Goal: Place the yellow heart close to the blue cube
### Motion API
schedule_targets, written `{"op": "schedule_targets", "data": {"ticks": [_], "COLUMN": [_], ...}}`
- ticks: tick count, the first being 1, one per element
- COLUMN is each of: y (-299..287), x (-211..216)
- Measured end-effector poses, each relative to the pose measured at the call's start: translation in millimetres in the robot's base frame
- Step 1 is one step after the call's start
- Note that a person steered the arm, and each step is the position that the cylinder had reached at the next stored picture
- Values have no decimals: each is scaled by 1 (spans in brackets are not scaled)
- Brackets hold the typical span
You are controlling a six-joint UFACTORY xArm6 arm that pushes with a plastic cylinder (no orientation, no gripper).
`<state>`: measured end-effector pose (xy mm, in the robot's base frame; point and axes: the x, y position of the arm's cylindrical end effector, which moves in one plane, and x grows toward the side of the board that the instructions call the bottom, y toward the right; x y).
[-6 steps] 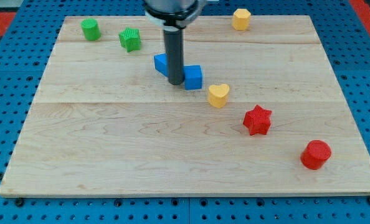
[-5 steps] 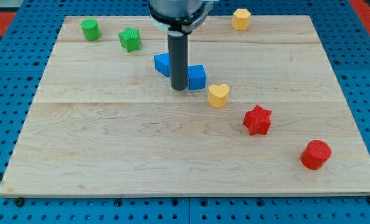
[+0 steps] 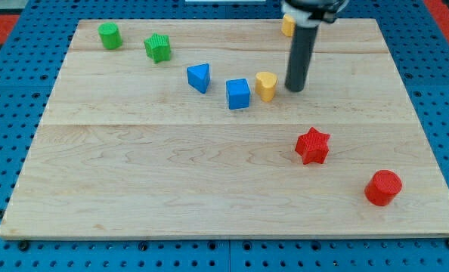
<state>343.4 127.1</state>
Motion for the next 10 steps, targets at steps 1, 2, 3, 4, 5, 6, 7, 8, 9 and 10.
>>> {"op": "schedule_targets", "data": {"ticks": [1,2,3,4,5,6,7,8,9,10], "y": [47,1,-43,-42,-39,-24,-46,-42,-52,-44], "x": [-21,-17,-18,43,79,26,21,41,52,19]}}
